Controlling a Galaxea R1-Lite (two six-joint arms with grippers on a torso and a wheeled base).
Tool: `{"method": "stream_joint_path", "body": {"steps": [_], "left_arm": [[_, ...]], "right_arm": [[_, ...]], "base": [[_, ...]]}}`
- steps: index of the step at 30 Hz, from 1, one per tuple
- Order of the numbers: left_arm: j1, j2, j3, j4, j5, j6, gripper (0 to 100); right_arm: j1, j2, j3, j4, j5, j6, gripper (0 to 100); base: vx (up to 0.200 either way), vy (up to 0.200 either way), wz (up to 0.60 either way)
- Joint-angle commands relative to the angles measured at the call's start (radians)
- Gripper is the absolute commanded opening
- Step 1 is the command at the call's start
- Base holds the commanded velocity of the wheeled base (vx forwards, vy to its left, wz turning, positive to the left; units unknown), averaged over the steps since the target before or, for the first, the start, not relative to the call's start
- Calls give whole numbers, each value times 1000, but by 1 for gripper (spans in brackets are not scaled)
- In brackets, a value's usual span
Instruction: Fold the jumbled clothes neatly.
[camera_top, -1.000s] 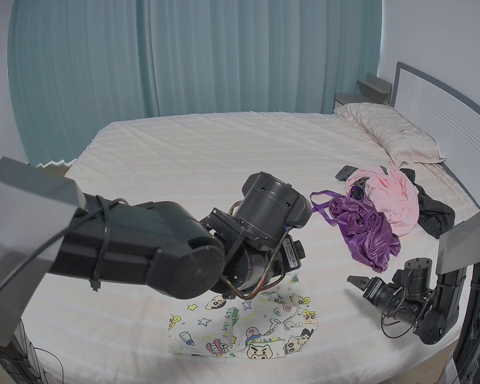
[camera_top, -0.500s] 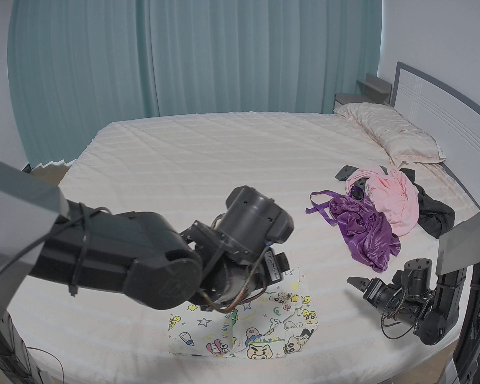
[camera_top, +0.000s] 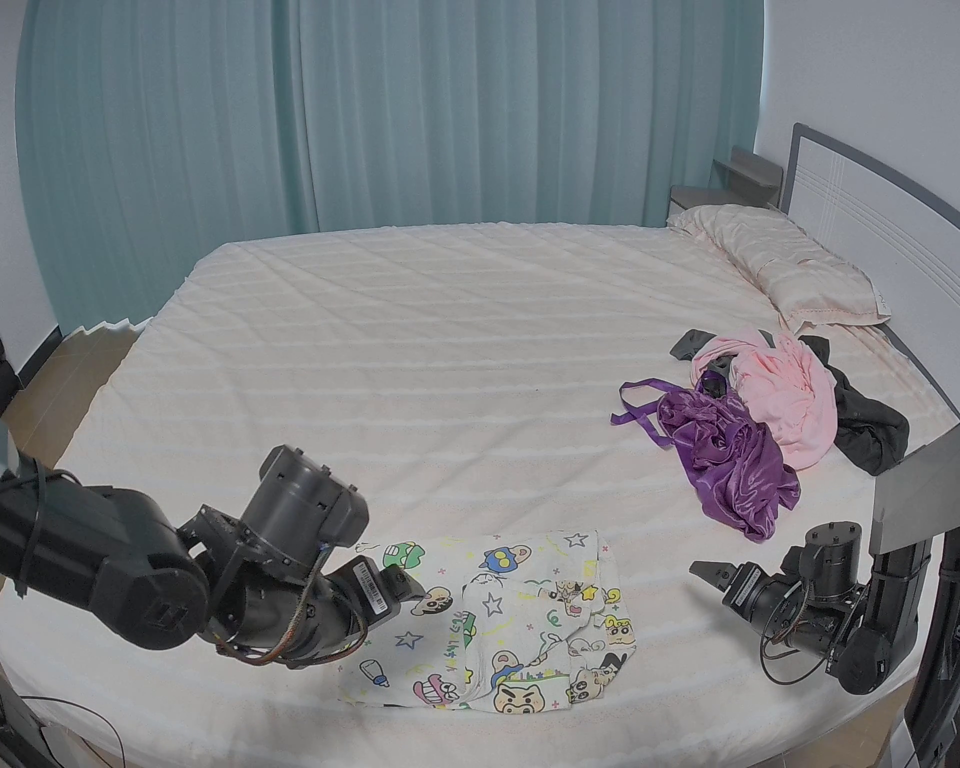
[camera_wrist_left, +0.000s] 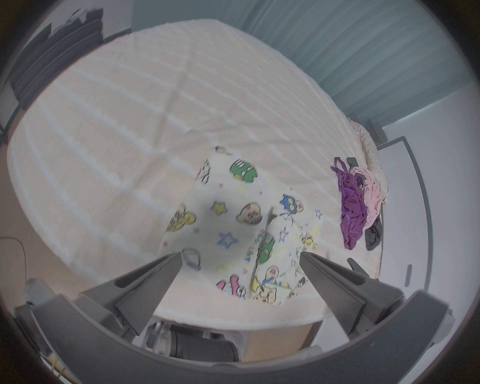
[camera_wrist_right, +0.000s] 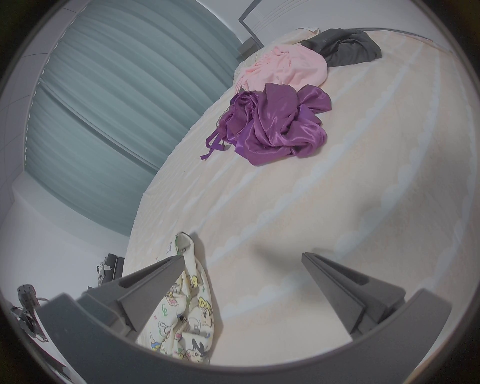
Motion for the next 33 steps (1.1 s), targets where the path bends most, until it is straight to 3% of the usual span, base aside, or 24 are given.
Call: {"method": "stream_joint_path", "body": {"steps": [1,9,15,20,33], "left_arm": [[34,-67,126,-75,-79,-35,100],[83,-88,178,-162,-113,-51,100],[80,-104,262,-365,-128,-94,100],[94,-90,271,-371,-136,-100,100],[180,-113,288,-374,-248,-104,100]], "right_arm": [[4,7,5,-5,1,0,100],[7,20,8,-5,2,2,100],[8,23,16,-5,2,-1,100],[16,24,21,-5,2,-1,100],[22,-5,33,-5,2,0,100]], "base": [[-200,0,0],[-50,0,0],[0,0,0],[0,0,0],[0,200,0]]}}
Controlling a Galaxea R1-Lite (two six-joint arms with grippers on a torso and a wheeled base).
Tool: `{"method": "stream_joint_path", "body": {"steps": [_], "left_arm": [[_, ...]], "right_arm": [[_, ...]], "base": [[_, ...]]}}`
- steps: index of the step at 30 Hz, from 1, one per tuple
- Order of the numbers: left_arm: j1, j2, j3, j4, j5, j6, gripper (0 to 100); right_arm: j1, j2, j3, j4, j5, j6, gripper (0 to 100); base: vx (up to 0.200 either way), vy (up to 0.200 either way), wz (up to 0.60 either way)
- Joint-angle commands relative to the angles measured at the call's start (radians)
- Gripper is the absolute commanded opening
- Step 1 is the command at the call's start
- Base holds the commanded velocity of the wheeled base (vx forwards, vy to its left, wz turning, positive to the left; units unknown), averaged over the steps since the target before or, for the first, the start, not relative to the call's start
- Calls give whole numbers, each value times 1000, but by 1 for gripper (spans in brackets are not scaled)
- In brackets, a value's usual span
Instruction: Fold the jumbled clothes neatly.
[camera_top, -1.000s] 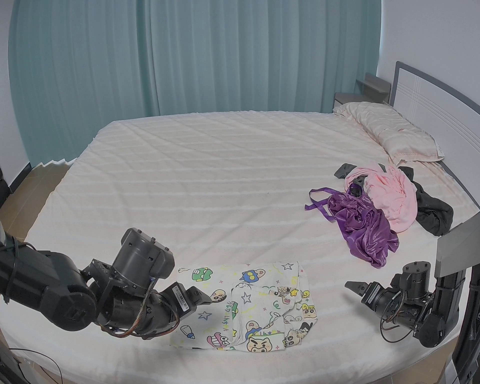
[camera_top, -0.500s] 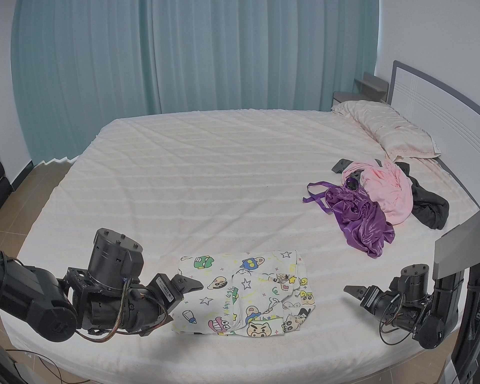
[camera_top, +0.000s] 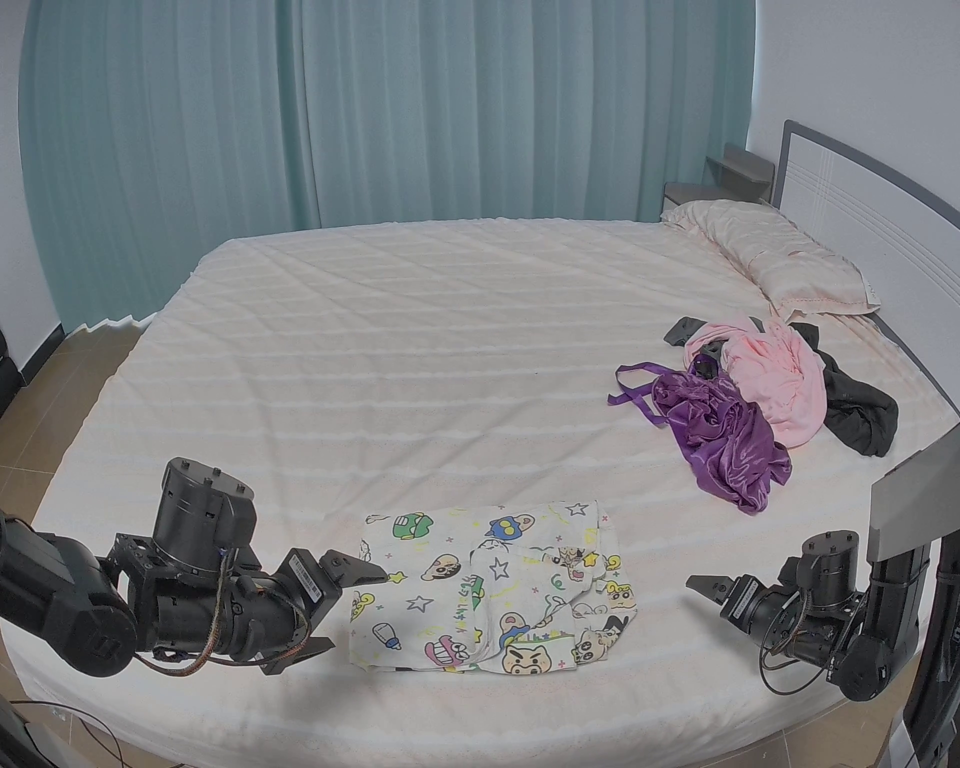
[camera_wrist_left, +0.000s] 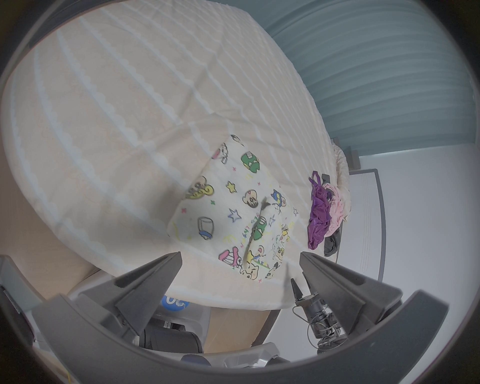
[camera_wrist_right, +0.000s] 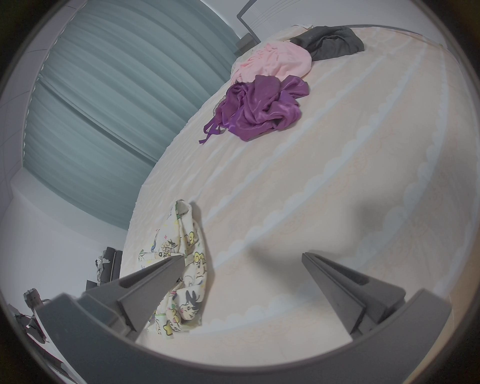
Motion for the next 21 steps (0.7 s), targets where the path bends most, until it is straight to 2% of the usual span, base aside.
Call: {"method": "stream_joint_path", "body": {"steps": [1,5,13,15,17,21], "left_arm": [[22,0,2,2,-18,0,100],[30,-2,21,0,-21,0,100],[30,-13,37,-1,-26,3,100],[28,-6,43,-1,-26,5,100],[28,-2,49,-1,-26,6,100],[28,0,51,-1,-24,6,100]], "right_arm": [[1,-14,2,-6,1,-1,100],[21,-35,2,-6,-2,-1,100],[125,-89,-44,11,-8,-28,100],[154,-87,-133,74,-13,-87,100],[169,-104,-252,229,-16,-146,100],[209,-144,-481,544,-61,-171,100]], "base": [[0,200,0],[0,200,0],[0,0,0],[0,0,0],[0,0,0],[0,0,0]]}}
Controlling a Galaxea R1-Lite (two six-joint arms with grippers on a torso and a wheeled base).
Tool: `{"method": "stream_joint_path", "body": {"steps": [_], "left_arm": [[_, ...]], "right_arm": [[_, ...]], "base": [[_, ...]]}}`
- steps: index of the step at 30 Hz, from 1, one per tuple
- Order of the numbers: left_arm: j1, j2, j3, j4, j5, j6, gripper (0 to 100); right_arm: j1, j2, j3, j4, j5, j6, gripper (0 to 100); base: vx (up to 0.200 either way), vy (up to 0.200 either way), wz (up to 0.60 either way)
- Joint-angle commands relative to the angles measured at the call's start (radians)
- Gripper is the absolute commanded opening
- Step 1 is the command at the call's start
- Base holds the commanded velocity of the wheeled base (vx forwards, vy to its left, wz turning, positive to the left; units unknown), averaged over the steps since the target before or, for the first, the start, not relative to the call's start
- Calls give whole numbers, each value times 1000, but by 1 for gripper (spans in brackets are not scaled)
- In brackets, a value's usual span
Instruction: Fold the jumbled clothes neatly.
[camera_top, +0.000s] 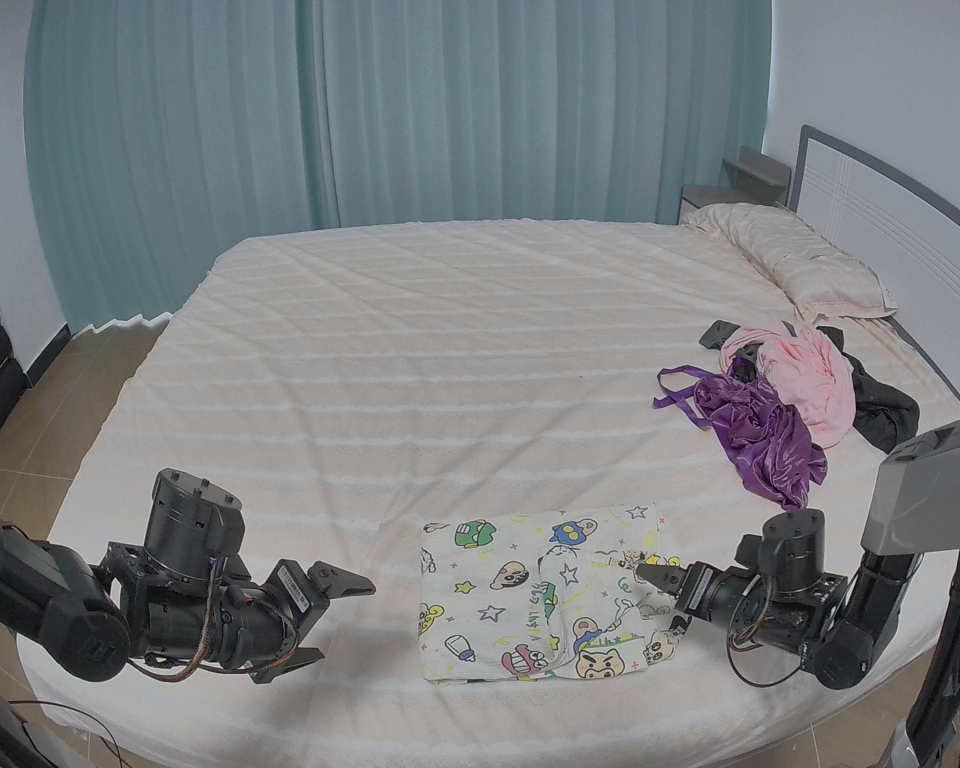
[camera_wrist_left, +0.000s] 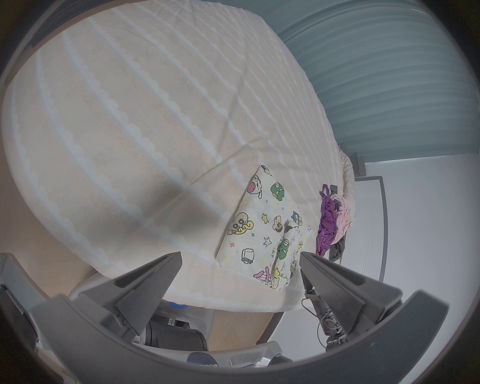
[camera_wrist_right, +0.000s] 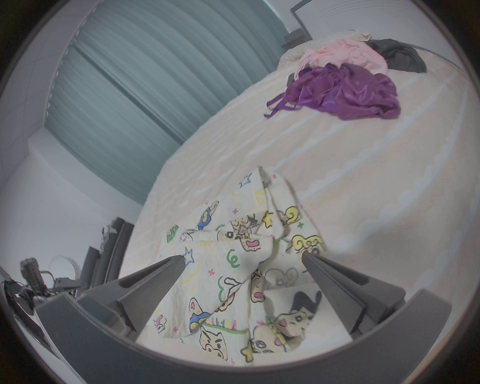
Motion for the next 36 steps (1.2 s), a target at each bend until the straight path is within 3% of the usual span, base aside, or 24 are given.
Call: {"method": "stream_joint_path", "body": {"steps": [1,5,13,25,28,36], "left_arm": [[-1,10,12,0,1,1,100],[-1,10,18,-1,1,4,100],[-1,21,18,-1,1,7,100],[-2,27,18,-3,0,9,100],[-1,29,18,-6,1,9,100],[-1,33,24,-23,0,9,100]], "right_arm": [[77,-56,-364,415,-46,-74,100],[123,-37,-542,613,-50,-144,100],[207,73,-747,803,-54,-221,100],[224,140,-776,812,-55,-368,100],[209,163,-796,811,-124,-431,100],[209,171,-807,814,-139,-474,100]], "base": [[0,0,0],[0,0,0],[0,0,0],[0,0,0],[0,0,0],[0,0,0]]}}
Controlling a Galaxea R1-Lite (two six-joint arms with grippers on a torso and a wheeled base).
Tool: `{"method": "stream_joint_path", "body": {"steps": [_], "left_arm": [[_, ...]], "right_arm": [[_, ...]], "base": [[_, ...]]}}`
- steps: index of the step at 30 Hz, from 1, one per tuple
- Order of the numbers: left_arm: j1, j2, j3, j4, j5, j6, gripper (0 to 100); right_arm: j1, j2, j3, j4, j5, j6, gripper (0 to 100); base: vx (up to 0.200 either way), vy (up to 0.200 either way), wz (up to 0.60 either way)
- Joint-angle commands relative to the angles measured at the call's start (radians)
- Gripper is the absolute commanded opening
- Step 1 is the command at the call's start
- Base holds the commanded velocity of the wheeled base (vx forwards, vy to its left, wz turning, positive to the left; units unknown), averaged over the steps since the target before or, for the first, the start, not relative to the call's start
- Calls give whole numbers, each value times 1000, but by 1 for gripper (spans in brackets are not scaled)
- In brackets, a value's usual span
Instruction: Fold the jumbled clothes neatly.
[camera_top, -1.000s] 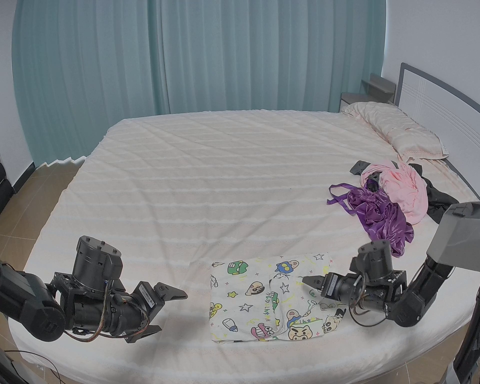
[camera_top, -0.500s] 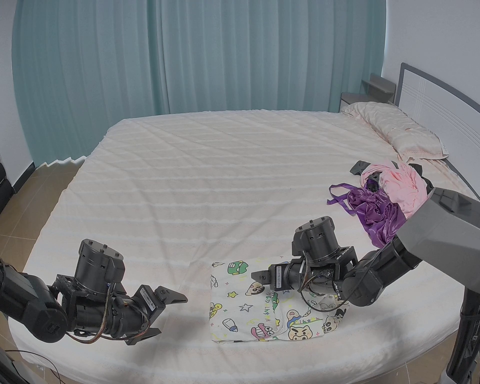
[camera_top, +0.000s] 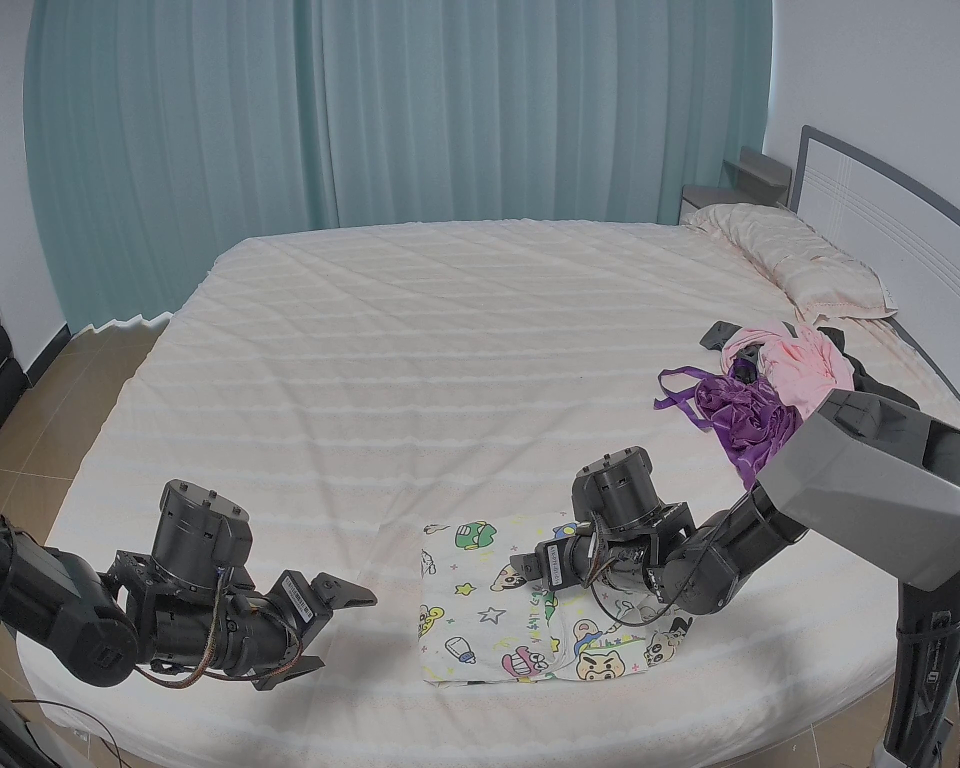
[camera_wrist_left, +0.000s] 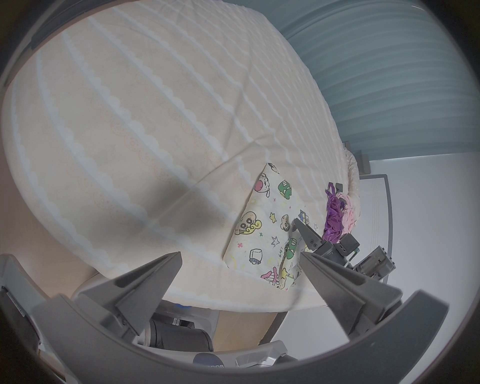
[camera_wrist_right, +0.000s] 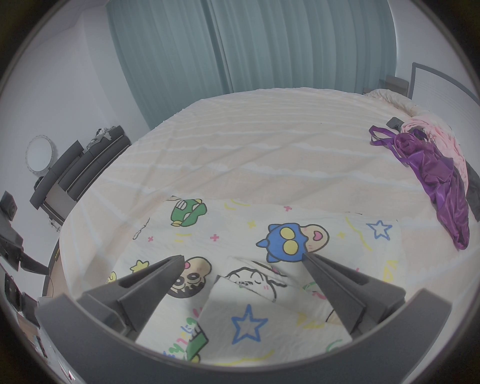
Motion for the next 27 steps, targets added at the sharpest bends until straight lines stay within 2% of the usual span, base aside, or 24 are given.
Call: {"method": "stream_joint_path", "body": {"steps": [1,2,14,18,24,27], "left_arm": [[0,5,1,-1,0,0,100],[0,5,1,-1,0,0,100],[0,9,1,-1,0,0,100],[0,12,3,-1,0,0,100],[-1,13,3,-1,-2,0,100],[-3,15,3,-1,-2,0,100]], "right_arm": [[0,11,5,1,0,-2,100],[0,11,8,1,0,-2,0],[-9,-101,100,-12,-20,10,0],[-9,-182,225,-13,-57,18,0],[-9,-251,367,-19,-88,118,0],[-9,-277,426,-18,-89,136,0]], "base": [[0,0,0],[0,0,0],[0,0,0],[0,0,0],[0,0,0],[0,0,0]]}}
